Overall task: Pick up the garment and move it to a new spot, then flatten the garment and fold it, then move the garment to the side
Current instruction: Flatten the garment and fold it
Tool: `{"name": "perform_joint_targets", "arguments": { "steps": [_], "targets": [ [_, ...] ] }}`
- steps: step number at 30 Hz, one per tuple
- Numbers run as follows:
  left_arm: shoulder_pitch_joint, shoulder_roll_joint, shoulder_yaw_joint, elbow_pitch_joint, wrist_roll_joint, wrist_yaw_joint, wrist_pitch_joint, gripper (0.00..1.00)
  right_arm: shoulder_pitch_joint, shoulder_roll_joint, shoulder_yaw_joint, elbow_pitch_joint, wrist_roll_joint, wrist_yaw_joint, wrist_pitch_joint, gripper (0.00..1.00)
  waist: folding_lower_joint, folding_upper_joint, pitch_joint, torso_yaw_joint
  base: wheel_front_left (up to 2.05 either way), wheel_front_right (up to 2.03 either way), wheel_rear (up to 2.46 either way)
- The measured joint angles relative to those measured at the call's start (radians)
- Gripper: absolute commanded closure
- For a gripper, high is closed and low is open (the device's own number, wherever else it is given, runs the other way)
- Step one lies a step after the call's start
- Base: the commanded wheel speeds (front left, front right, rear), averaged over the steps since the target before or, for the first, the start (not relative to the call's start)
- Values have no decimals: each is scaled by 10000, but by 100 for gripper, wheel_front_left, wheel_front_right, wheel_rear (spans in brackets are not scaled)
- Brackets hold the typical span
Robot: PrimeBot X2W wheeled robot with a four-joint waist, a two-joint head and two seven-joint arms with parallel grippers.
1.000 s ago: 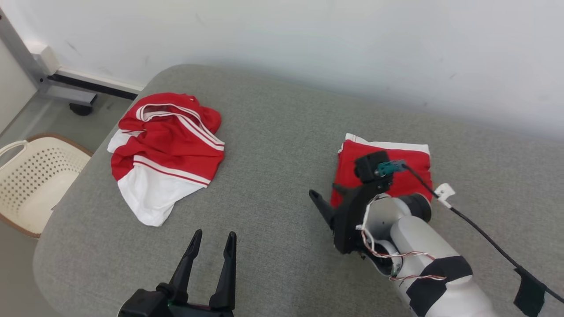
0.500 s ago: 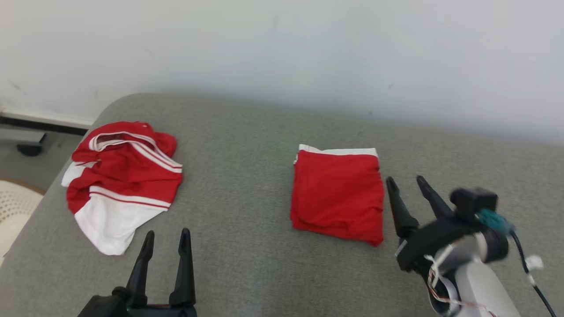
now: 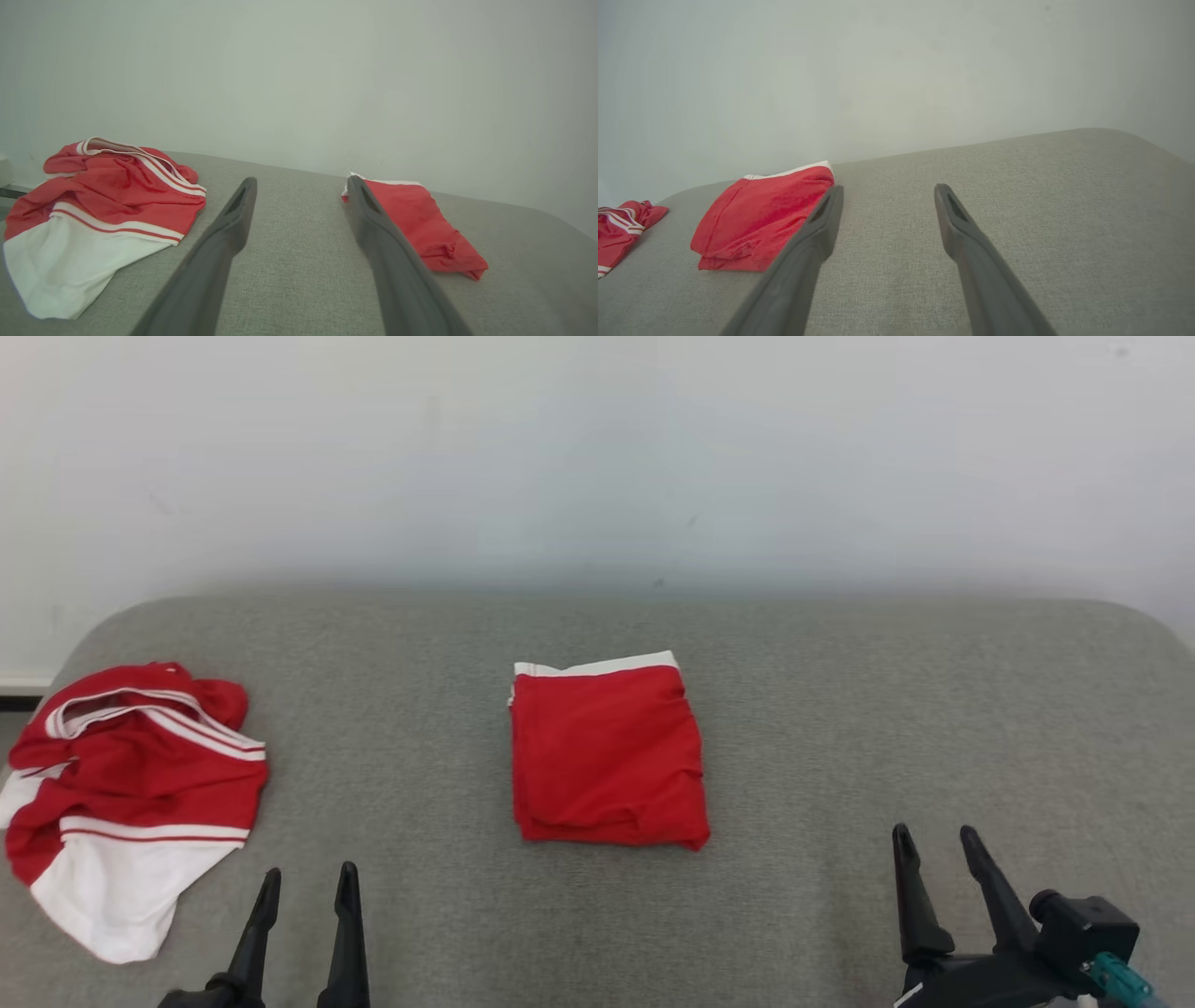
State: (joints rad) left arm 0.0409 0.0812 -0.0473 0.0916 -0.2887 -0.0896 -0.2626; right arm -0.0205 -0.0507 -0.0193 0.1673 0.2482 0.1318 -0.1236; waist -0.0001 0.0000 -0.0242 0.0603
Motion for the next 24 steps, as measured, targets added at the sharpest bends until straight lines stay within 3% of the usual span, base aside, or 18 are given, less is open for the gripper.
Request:
{"name": "perform_joint_targets", "arguments": {
  "steps": [9,24],
  "targets": [
    [203,148,25,596,146,-176,0,0,37,4,-23,464,-217,0,12,0,0,0,-96,-606,0,0,0],
    [205,52,234,825,132,-249,0,0,-7,6,52,654,-238,0,196,0,1,0,-94,-233,0,0,0]
  ]
}}
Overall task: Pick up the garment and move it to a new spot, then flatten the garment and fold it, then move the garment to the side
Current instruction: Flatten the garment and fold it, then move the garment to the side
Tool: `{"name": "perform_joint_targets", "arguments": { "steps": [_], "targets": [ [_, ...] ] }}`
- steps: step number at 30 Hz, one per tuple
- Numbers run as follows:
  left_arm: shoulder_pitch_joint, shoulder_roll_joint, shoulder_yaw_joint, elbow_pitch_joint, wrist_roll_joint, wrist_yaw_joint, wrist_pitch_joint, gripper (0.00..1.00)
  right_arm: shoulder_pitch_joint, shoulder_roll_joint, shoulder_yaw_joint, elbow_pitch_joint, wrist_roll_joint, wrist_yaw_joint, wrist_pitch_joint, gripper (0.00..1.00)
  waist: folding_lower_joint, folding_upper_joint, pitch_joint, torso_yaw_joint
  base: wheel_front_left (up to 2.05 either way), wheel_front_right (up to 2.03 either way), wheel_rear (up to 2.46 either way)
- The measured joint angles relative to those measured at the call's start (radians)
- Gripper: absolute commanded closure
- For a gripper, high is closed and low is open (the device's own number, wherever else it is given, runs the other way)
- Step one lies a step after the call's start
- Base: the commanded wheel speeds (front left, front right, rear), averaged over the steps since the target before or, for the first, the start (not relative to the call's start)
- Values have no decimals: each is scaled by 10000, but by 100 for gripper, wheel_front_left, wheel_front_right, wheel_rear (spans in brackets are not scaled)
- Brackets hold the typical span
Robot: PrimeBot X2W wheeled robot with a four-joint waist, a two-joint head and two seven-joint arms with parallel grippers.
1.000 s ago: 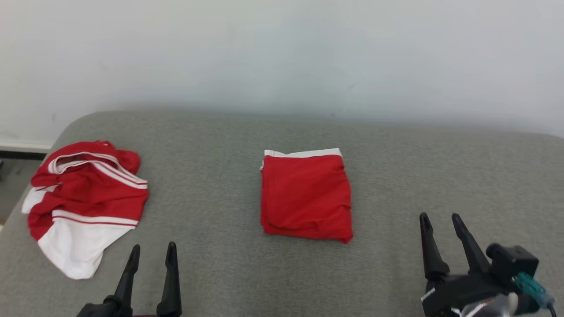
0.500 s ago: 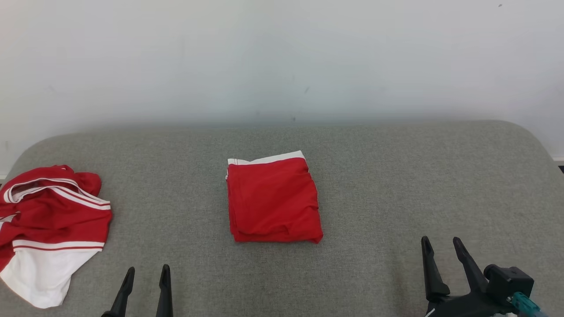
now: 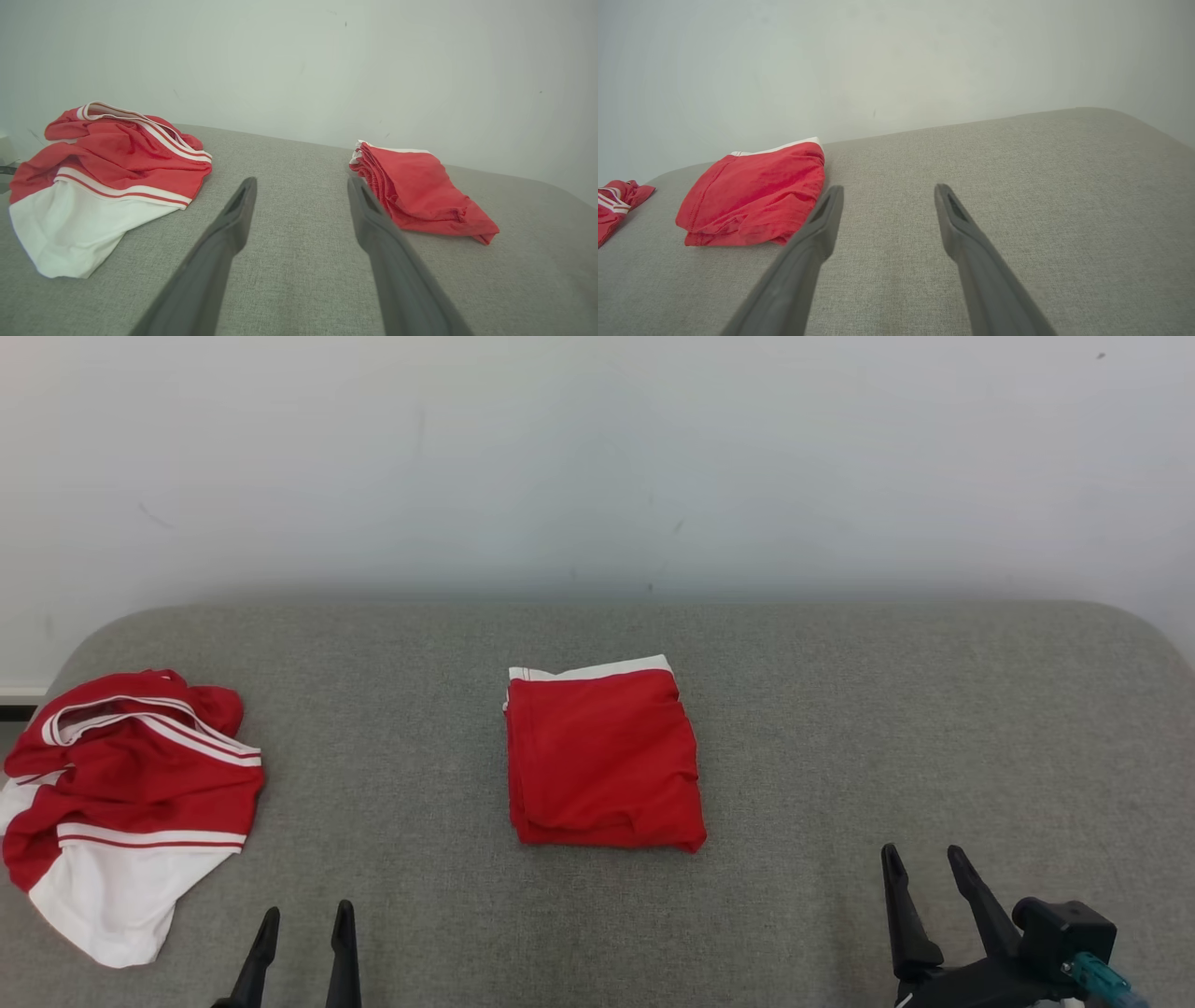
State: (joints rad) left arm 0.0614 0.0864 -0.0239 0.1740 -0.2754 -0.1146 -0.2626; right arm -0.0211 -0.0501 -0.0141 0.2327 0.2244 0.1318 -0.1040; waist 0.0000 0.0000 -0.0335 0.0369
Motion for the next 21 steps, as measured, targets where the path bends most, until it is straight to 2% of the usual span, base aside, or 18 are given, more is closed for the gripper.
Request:
{"name": "perform_joint_targets", "arguments": {
  "steps": [21],
  "targets": [
    [-30,-136,-50,56,15,-88,0,0,-18,-2,142,104,247,0,307,0,0,1,73,321,0,0,0]
  ]
}}
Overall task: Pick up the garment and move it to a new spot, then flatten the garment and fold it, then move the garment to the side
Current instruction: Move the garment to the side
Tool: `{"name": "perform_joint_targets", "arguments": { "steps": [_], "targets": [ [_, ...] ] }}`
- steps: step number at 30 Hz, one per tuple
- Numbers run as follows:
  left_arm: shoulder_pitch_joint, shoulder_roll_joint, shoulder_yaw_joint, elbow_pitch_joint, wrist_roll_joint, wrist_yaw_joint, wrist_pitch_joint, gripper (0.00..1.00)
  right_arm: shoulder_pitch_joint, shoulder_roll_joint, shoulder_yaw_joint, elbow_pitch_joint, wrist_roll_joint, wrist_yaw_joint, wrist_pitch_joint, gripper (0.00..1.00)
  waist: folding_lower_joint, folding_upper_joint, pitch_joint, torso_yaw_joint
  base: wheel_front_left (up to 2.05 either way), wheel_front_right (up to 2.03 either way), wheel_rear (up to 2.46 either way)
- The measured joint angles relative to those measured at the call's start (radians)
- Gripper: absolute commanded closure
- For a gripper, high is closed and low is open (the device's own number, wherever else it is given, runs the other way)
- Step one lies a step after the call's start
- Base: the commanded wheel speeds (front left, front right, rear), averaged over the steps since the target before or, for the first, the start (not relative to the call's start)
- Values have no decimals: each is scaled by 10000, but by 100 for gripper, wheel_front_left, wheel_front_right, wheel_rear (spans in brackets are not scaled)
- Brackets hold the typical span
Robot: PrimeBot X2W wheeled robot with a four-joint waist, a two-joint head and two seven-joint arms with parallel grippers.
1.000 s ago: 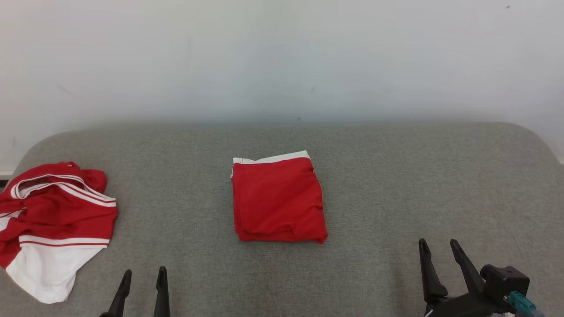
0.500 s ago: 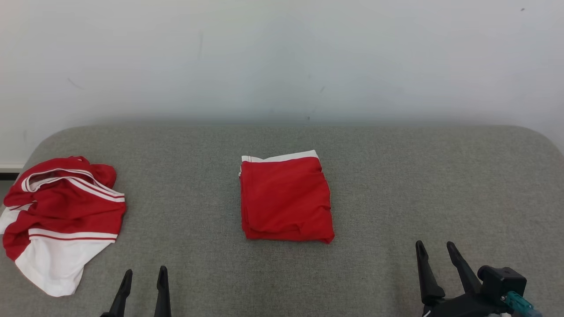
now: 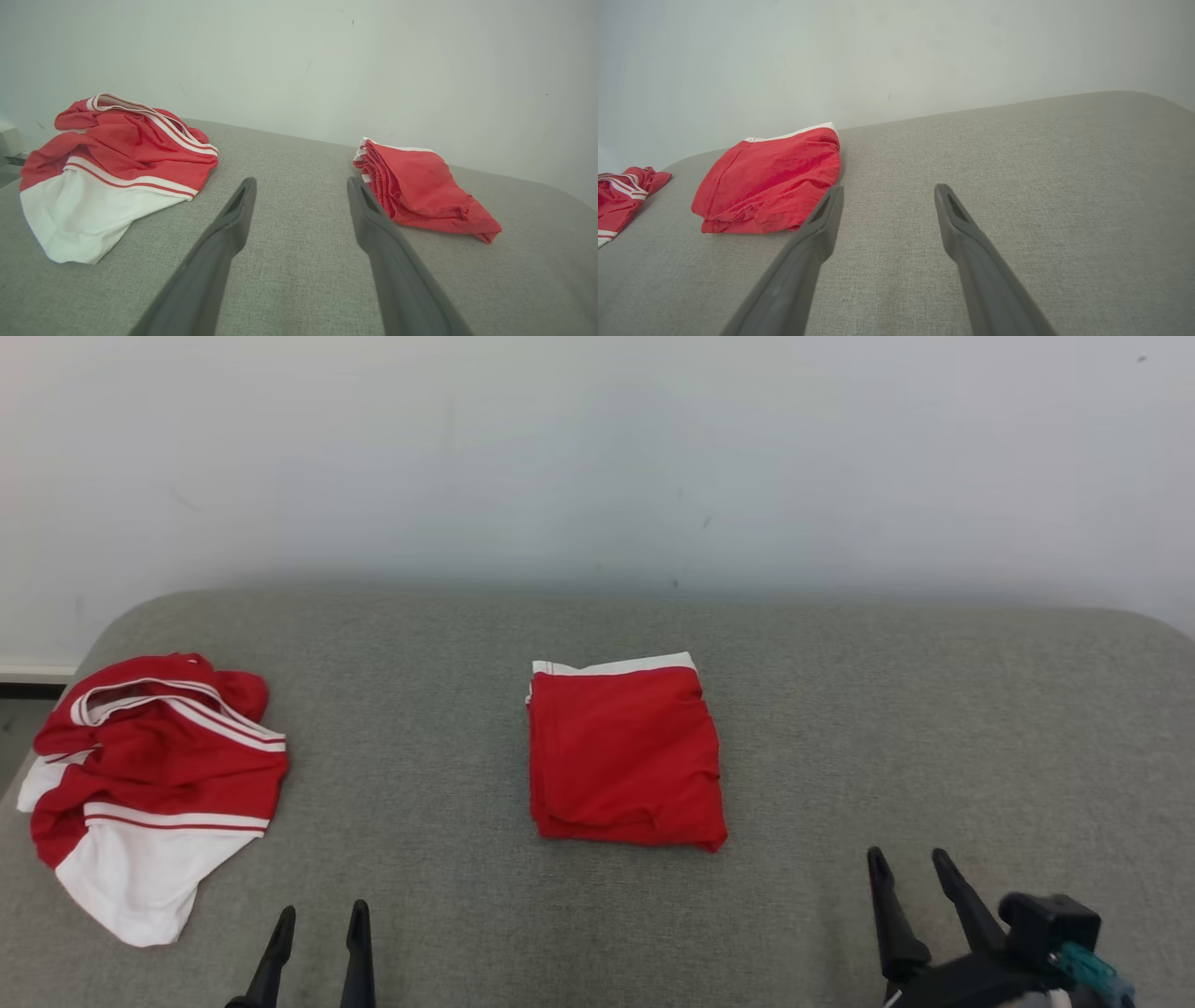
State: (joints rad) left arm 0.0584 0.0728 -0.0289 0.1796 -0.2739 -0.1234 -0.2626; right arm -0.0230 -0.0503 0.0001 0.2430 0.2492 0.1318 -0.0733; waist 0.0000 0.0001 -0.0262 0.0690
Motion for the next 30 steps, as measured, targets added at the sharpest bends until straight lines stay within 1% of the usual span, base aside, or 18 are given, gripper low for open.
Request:
{"name": "perform_joint_targets", "arguments": {
  "steps": [3,4,8,9,10,12,17,22,28,29,30],
  "targets": [
    [-25,2,-142,38,-6,-8,0,0,-272,2,215,-21,136,0,410,0,0,0,9,188,0,0,0],
    [-26,6,-219,63,-25,-10,0,0,-431,6,242,31,163,0,757,0,0,0,10,264,0,0,0],
    [-26,86,-301,98,-94,-12,0,0,-1137,6,236,594,242,0,2905,0,0,0,18,607,0,0,0],
    [-26,109,-320,104,-100,-12,0,0,-1458,2,150,658,259,0,3317,0,0,0,22,709,0,0,0],
    [-27,132,-364,100,-107,-13,0,0,-2198,2,-134,872,431,0,3902,0,0,0,38,924,0,0,0],
    [-34,127,-439,88,-107,-13,0,0,-2868,0,-477,1275,384,0,4376,0,0,0,74,1163,0,0,0],
    [-198,86,-759,115,-169,-27,2,0,-4287,-4,-1580,2886,-387,0,5367,0,0,0,212,1862,0,0,0],
    [-243,59,-926,188,-282,-61,0,0,-5549,0,-3191,4587,-1321,0,6126,0,0,0,392,2649,0,0,0],
    [-267,58,-949,192,-370,-61,0,0,-6801,10,-4583,6096,-2738,0,6372,0,0,0,689,3490,0,0,0],
    [-267,58,-949,192,-370,-61,0,0,-6801,10,-4583,6096,-2738,0,6372,0,0,0,689,3490,0,0,0],
    [-267,52,-965,184,-384,-61,0,0,-6944,10,-4801,6278,-3001,0,6374,0,1,0,755,3597,0,0,0]
  ]
}}
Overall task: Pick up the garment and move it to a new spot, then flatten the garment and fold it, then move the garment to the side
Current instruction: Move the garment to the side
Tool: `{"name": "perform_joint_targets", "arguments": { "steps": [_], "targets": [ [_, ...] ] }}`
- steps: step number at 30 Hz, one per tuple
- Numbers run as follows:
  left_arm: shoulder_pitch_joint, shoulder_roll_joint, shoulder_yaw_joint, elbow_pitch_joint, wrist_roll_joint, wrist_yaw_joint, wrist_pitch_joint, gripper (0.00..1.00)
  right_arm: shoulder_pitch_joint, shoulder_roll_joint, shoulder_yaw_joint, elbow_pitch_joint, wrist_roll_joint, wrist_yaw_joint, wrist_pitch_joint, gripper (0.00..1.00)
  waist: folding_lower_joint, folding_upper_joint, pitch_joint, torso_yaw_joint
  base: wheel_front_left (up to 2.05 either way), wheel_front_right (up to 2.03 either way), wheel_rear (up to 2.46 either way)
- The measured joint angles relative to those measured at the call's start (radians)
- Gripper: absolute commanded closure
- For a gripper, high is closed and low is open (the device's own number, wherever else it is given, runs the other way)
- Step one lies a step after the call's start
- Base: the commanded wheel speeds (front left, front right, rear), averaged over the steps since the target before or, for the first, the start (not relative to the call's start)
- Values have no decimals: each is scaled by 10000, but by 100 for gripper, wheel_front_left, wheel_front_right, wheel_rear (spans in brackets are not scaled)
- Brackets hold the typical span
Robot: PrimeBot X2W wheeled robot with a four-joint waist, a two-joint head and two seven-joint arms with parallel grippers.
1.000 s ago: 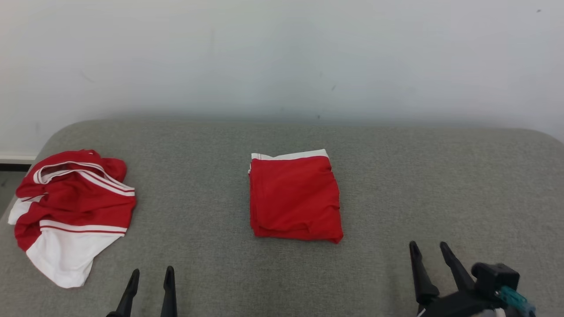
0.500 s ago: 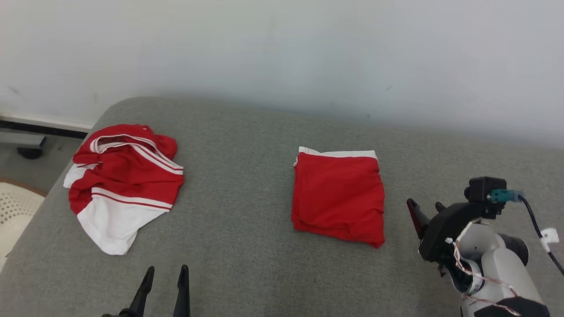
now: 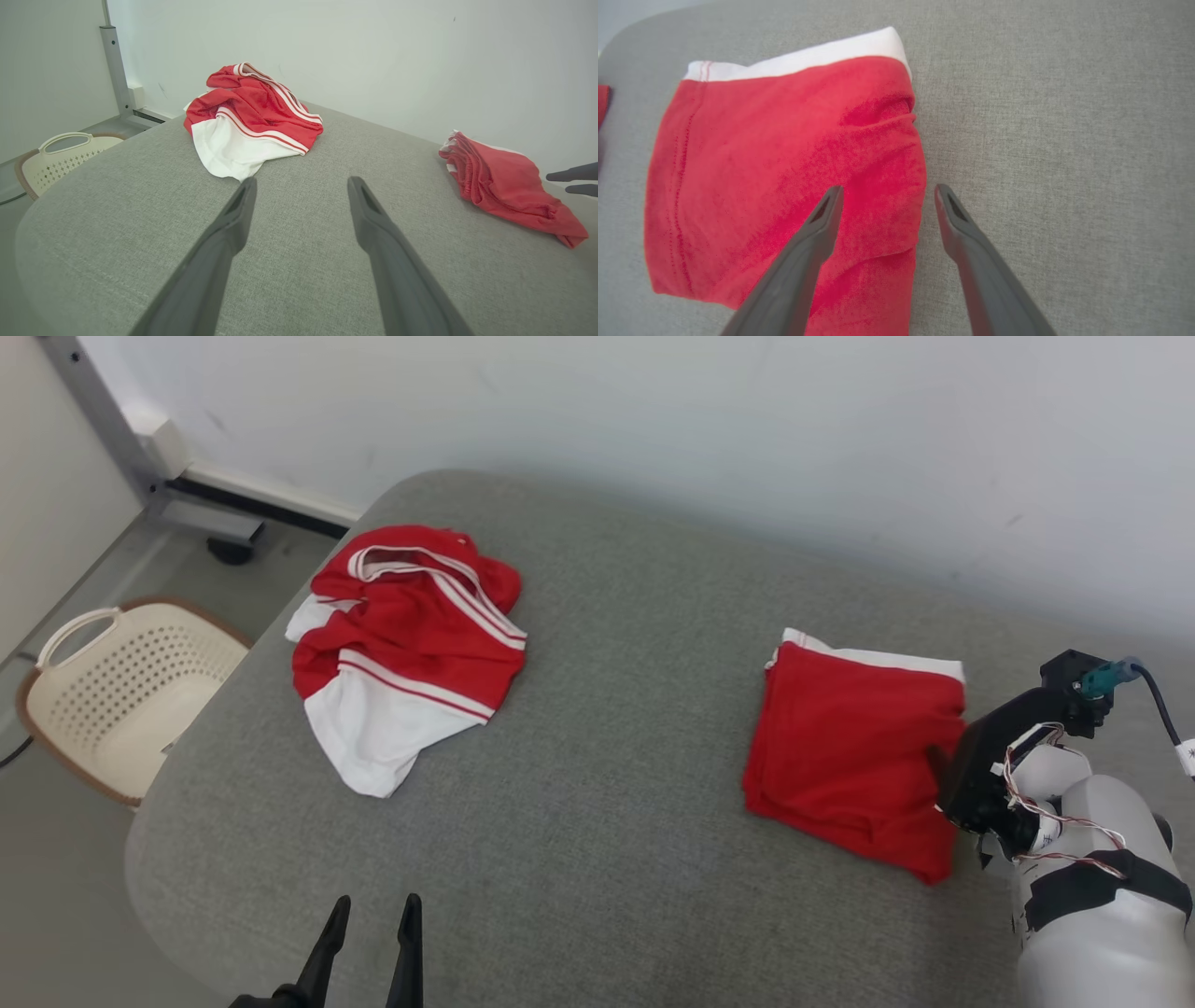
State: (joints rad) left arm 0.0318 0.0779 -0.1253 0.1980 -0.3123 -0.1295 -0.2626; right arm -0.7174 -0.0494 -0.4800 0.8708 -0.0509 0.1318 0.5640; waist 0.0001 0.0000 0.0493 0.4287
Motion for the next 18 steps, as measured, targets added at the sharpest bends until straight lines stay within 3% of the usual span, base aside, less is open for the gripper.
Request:
{"name": "perform_joint_targets", "arguments": {
  "steps": [9,16,17,18],
  "targets": [
    [-173,-115,-297,-82,-100,-13,0,0,-480,-6,-1927,374,-2830,0,-12,0,0,0,706,579,0,0,0],
    [-372,-167,-472,-54,-238,-13,0,0,-1114,-58,-2520,1281,-3273,0,-336,0,-2,0,1092,653,0,0,0],
    [-394,-176,-487,-44,-240,-13,0,0,-1230,-69,-2568,1457,-3315,-2,-374,10,-2,1,1135,639,0,0,0],
    [-430,-182,-495,-38,-244,-13,0,0,-1296,-82,-2615,1576,-3379,-2,-389,52,-2,-1,1171,616,0,0,0]
  ]
}}
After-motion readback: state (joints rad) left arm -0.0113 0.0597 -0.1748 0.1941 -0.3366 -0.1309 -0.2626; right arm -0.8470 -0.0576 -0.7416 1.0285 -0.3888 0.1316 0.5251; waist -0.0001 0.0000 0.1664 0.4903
